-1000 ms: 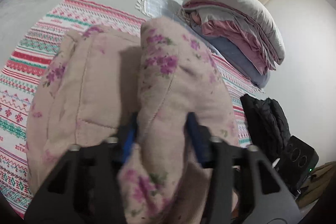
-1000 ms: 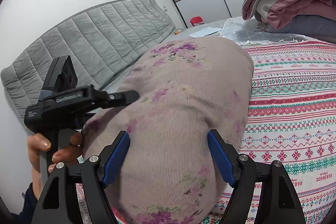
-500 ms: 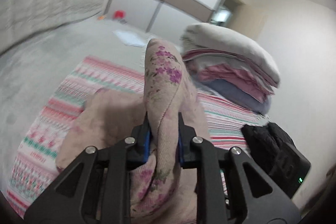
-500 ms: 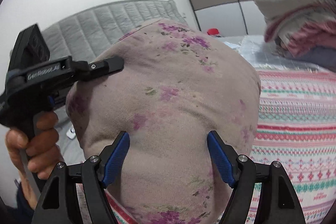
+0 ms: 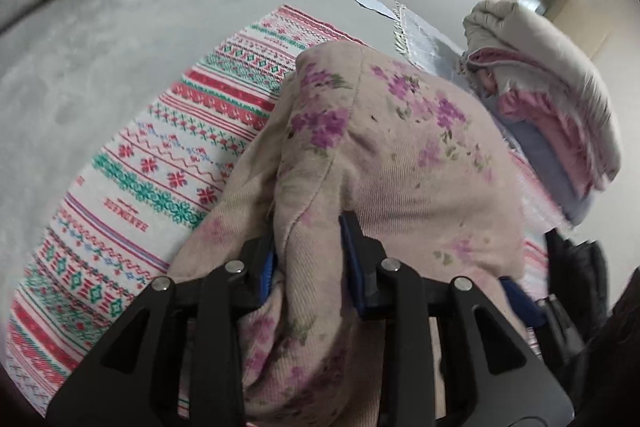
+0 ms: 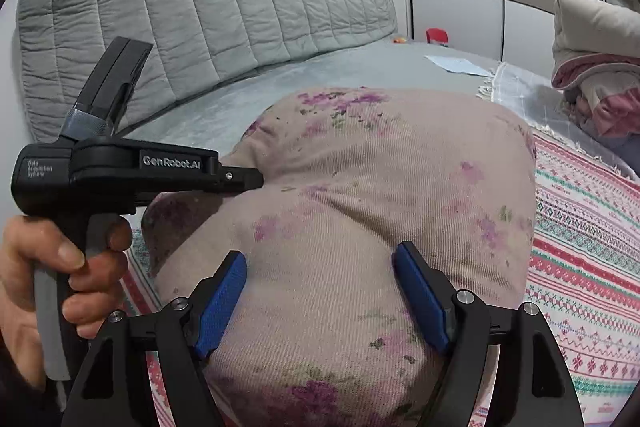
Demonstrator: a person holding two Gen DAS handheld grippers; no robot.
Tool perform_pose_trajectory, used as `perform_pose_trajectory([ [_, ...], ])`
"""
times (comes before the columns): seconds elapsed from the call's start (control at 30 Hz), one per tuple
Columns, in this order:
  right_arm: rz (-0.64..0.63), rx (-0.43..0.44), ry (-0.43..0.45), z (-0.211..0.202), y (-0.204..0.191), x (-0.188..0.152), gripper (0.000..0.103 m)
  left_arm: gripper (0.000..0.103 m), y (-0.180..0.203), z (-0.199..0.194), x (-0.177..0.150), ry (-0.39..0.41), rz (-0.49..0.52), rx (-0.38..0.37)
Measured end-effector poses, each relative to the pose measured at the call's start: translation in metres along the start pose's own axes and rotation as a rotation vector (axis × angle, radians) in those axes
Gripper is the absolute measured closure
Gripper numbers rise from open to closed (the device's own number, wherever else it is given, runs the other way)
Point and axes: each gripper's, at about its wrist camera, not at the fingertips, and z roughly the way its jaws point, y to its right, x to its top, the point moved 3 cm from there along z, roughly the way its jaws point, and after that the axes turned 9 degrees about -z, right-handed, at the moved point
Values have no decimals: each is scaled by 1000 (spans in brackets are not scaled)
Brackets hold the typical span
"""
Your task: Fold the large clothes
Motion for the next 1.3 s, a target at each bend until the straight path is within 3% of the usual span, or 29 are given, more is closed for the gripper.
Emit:
perform_pose_trajectory([
  [0.1, 15, 29, 56, -12, 6, 3, 24, 68, -2, -1, -1, 1, 12, -3],
  [0.23, 27, 22, 80, -46, 16, 3, 27, 67, -17, -2, 6, -36, -63, -58],
  [0.3, 74, -3, 92, -62, 33, -2, 34, 67, -21, -4, 7, -52, -97, -88],
  [0.37, 120, -11, 78, -66, 47, -12, 50, 68, -22, -8, 7, -51, -117, -107],
  [0.47, 180, 22, 60, -64, 60, -27, 59, 73, -23, -20, 10, -37, -148, -138],
  [0.6, 161, 32, 69, -64, 50, -20, 62, 76, -19, -42, 14, 35, -139, -154],
  [0.7, 141, 19, 38, -51, 39, -19, 61, 76, -13, -36, 11, 36, -90, -80],
  [0.77, 144, 41, 24, -40, 38, -22, 61, 71, -18, -26, 11, 17, -98, -40],
  [0.87, 125, 71, -5, -25, 35, -28, 61, 60, -22, -26, 14, 30, -130, -38],
  [0.97, 103, 47, -23, -21, 31, -31, 61, 58, -21, -35, 15, 67, -115, -23],
  [1.07, 90, 29, -25, -20, 29, -34, 61, 58, -20, -63, 20, 188, -132, -4],
  [1.17, 92, 28, -20, -22, 29, -37, 61, 56, 0, -89, 22, 285, -76, -82],
  [1.23, 98, 29, -19, -23, 29, -36, 61, 51, 17, -83, 22, 262, -10, -109],
  [1.3, 100, 26, -18, -25, 29, -38, 61, 51, 31, -51, 23, 168, 31, -77],
])
